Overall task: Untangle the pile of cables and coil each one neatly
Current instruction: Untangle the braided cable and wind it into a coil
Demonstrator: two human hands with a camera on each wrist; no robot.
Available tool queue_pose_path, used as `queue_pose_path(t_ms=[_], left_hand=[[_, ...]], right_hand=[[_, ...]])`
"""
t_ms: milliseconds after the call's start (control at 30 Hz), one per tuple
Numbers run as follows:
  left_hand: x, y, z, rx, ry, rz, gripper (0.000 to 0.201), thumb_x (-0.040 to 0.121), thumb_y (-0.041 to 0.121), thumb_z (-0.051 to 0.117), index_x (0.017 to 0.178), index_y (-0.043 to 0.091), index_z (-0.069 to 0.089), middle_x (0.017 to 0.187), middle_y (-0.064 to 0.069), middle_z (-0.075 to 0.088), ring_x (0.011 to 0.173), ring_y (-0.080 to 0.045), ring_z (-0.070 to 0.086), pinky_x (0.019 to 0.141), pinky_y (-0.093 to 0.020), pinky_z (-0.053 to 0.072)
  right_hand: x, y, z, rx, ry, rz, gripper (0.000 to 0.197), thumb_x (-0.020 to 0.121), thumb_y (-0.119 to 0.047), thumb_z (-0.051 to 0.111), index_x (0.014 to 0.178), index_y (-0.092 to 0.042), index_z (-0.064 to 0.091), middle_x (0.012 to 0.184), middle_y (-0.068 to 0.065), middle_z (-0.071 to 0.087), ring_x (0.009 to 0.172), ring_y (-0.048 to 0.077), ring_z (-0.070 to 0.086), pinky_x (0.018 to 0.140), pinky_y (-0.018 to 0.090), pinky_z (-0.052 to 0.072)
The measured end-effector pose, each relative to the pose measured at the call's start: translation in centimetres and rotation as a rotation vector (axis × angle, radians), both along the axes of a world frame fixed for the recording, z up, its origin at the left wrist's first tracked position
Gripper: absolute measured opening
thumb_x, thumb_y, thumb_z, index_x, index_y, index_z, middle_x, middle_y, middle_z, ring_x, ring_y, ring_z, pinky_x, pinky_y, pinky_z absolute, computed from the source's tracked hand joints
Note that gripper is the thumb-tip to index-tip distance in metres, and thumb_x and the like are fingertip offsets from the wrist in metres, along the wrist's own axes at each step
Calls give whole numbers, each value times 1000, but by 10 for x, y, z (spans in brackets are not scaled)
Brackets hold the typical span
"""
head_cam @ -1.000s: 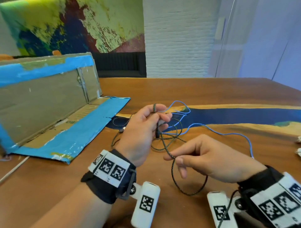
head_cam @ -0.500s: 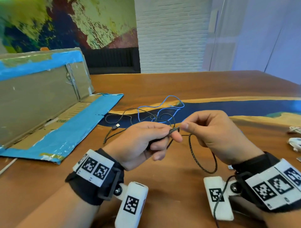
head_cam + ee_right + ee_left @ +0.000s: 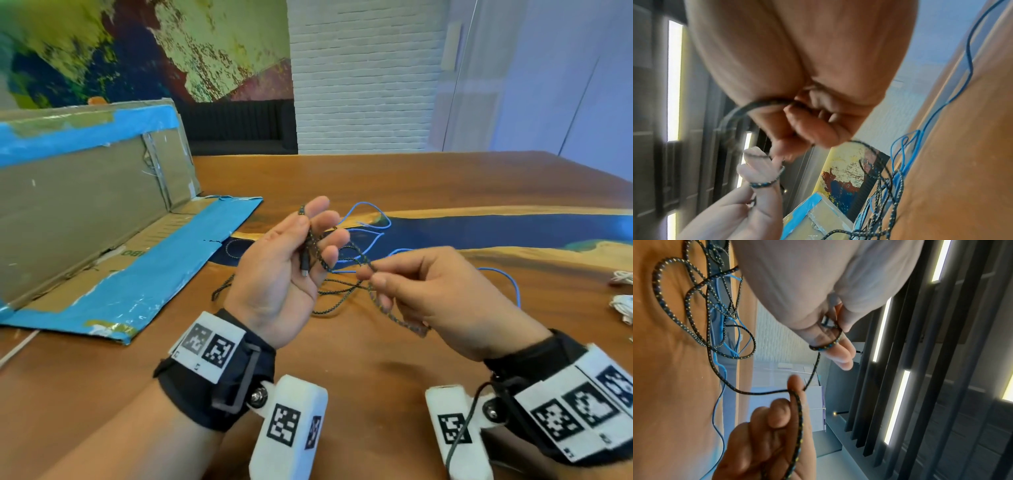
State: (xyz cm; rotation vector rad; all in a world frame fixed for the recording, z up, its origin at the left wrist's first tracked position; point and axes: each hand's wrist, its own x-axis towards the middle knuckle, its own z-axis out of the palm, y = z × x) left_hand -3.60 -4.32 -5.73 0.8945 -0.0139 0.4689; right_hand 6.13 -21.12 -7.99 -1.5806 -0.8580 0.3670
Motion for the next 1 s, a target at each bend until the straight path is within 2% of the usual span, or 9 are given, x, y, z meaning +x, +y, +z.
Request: queue_pose_path(t_ms=[200,333,433,500,567,667,800,900,1000], left_hand=[[5,13,-6,-118,83,39,33,109,19,38,129,12,63,81,7,66,55,-4,53,49,-14,45],[3,19,-7,-176,62,-145,24,107,21,37,102,17,60,66,8,44,50,-7,44,46,-17,39],[-4,20,-5,-23,54,-365,23,101,18,36,85,17,54,58,6,30,42,-9,32,42,-21,29],[-7,18,-4,131,98,-430,23,95,18,40,78,17,55,56,6,24,40,-11,22,42,-24,20],[-9,16,-7,251,126,-523,21,91,20,43,75,17,56,55,7,21,39,-11,17,42,-25,17],[-11,15,-9,218,32,-698,20,93,20,48,81,12,61,54,7,22,39,-11,19,42,-26,19],[-12,29,3,-131,-236,-711,33,105,18,36,120,-1,59,60,3,29,47,-13,30,50,-28,26],[-13,43,16,-336,-300,-349,36,108,18,30,128,1,56,61,3,37,50,-12,41,51,-24,40],[-7,45,15,-396,-226,91,30,108,10,36,124,-3,59,72,1,51,55,-9,59,56,-19,53]], right_hand=[[12,-5,7,412,266,-113,16,83,-15,71,68,-18,73,81,2,67,82,16,61,87,41,42],[17,-12,14,688,509,-11,24,98,-18,48,76,-18,57,103,11,76,117,25,68,110,44,42],[22,-22,21,868,655,7,32,106,-27,38,78,-21,53,64,-2,67,83,21,74,100,44,55],[27,-31,25,940,687,-38,34,106,-30,39,76,-21,51,52,-7,41,51,11,54,84,32,61],[33,-39,27,943,713,-43,36,107,-35,39,75,-22,52,53,-9,27,40,7,29,53,16,47],[39,-39,22,764,644,-133,38,108,-39,37,77,-23,52,55,-7,21,37,9,15,36,22,17],[37,-28,15,256,223,-276,37,109,-32,34,82,-18,56,54,0,24,40,13,13,42,21,10],[30,-26,14,-154,-194,-177,38,110,-32,35,89,-20,64,57,2,33,47,13,25,44,23,23],[14,-21,13,-348,-286,25,32,108,-29,41,97,-29,71,55,-7,34,51,13,32,51,28,29]])
